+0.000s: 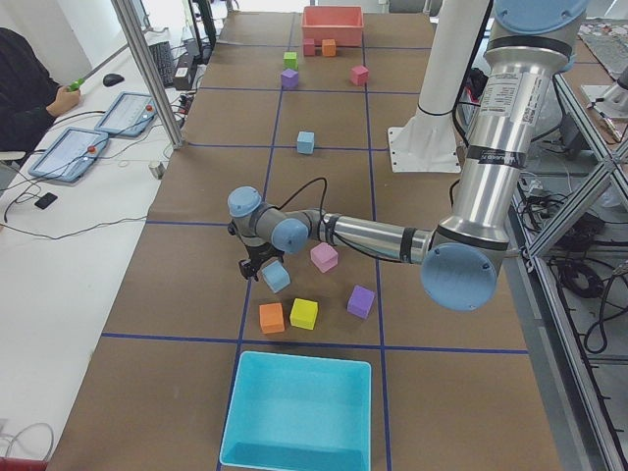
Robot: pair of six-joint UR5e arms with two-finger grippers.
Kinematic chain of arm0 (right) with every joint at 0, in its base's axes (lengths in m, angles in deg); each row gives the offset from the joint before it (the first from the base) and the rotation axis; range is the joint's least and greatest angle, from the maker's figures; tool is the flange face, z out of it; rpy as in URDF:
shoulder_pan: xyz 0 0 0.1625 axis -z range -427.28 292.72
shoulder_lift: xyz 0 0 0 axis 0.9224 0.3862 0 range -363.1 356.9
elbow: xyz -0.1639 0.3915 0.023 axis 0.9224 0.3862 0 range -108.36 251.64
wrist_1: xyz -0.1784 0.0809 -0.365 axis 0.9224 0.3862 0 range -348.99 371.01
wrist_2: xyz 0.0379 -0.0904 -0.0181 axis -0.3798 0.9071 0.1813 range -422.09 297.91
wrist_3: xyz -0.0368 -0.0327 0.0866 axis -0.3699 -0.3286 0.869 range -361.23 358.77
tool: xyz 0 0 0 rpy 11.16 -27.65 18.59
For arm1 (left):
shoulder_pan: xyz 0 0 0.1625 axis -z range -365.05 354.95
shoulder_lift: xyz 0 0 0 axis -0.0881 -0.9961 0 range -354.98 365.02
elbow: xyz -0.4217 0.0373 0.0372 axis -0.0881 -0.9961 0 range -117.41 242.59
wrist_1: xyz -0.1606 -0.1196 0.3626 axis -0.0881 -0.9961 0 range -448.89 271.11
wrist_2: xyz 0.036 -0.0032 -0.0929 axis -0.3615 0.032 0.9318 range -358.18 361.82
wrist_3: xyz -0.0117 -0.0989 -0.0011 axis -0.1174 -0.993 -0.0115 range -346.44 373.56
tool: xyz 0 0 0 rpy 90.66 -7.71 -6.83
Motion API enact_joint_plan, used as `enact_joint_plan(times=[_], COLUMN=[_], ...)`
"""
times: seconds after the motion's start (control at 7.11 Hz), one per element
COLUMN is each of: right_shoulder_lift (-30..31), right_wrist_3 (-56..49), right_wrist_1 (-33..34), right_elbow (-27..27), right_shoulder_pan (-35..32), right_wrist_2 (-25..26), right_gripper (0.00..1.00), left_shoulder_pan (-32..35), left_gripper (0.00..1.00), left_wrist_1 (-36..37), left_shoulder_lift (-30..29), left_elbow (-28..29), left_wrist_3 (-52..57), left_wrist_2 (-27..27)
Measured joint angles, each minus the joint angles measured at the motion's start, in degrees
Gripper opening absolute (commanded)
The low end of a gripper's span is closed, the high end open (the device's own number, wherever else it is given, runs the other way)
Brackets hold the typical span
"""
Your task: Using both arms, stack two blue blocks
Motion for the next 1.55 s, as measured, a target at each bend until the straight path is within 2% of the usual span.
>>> enact_joint_plan(times=[0.7,1.27,1.55], right_shoulder_lift=[-0.3,-0.4,-0.4], right_wrist_3=[0.4,0.5,0.5], right_wrist_1=[0.0,0.0,0.0], right_elbow=[-0.1,-0.1,-0.1], right_shoulder_pan=[0.0,0.0,0.0], right_wrist_2=[0.0,0.0,0.0], right_gripper=[1.0,1.0,1.0], left_shoulder_pan=[-1.3,-1.4,-1.4], left_gripper=[0.96,0.7,0.65], left_wrist_1=[-5.2,-5.8,-5.8], left_shoulder_lift=[0.0,-0.1,-0.1], left_elbow=[4.5,4.5,4.5], left_wrist_3=[-1.2,-2.4,-2.6], left_wrist_2=[0.0,0.1,0.2])
